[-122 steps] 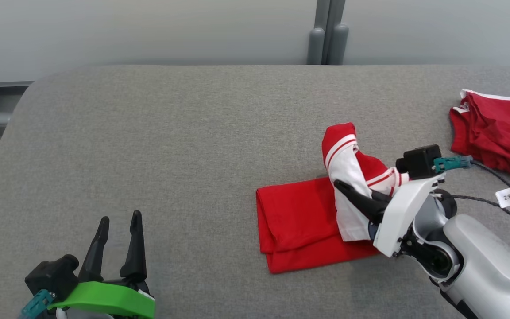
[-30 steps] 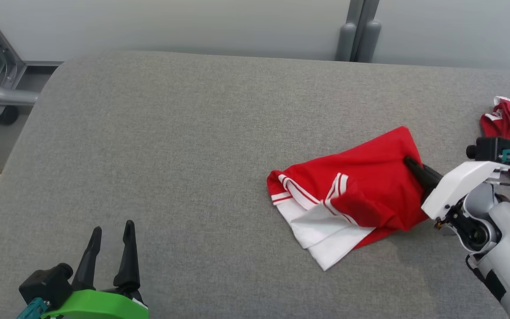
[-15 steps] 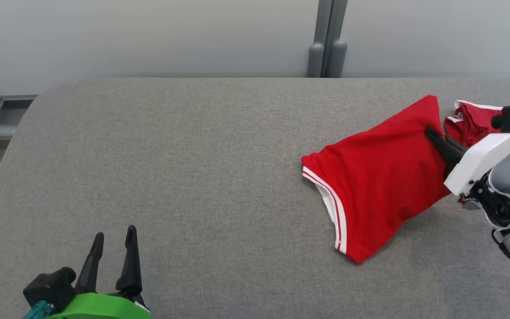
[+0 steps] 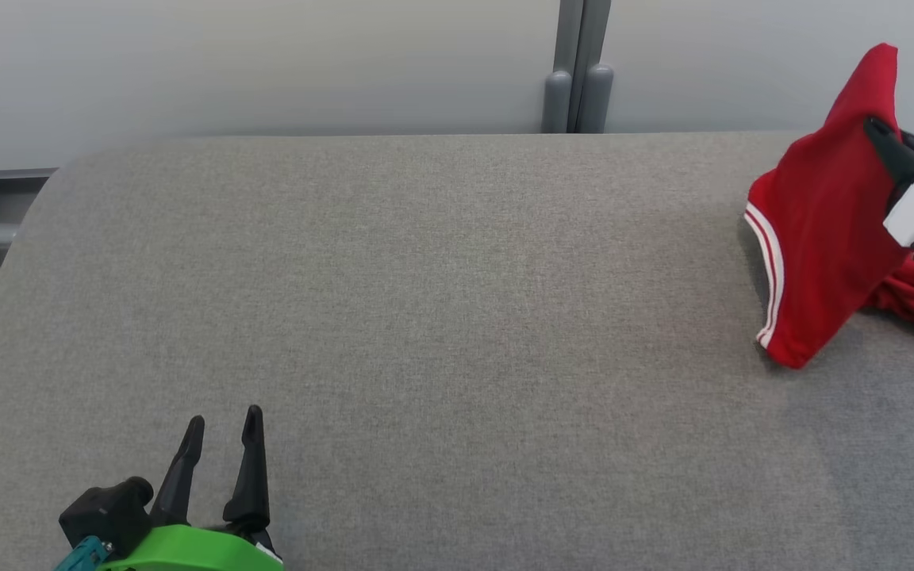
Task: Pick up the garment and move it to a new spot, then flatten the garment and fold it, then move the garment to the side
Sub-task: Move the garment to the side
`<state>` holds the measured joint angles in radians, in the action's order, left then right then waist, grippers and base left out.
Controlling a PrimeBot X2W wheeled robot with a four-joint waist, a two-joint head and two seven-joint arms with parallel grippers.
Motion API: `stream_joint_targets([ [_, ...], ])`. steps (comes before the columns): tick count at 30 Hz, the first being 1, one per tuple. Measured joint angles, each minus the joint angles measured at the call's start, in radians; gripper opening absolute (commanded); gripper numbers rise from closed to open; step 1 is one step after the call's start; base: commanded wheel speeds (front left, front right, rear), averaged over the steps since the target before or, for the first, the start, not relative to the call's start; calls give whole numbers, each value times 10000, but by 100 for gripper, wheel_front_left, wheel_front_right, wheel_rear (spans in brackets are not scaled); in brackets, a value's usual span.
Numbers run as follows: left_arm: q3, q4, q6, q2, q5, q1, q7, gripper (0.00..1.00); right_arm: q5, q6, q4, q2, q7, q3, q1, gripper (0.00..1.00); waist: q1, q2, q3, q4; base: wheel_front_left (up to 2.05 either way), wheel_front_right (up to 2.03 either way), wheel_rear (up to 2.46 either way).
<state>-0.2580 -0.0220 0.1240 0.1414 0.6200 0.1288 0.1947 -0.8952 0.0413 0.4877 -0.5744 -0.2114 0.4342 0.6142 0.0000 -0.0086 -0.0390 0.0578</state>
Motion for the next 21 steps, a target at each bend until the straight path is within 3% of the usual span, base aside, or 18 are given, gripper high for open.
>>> stream_joint_targets([
  [7,-10,-169,0,25,-84,-5,-84,100,50,-303,-56,21,-230,-104,933,0,0,0,-298,140,0,0,0],
  [15,-15,-324,0,88,-102,-63,-173,100,50,-874,56,113,-454,-407,1890,0,0,0,-838,359,0,0,0],
  [21,13,-336,0,86,-102,-220,-169,100,77,-963,376,512,-462,-263,2031,0,0,0,-1151,508,0,0,0],
])
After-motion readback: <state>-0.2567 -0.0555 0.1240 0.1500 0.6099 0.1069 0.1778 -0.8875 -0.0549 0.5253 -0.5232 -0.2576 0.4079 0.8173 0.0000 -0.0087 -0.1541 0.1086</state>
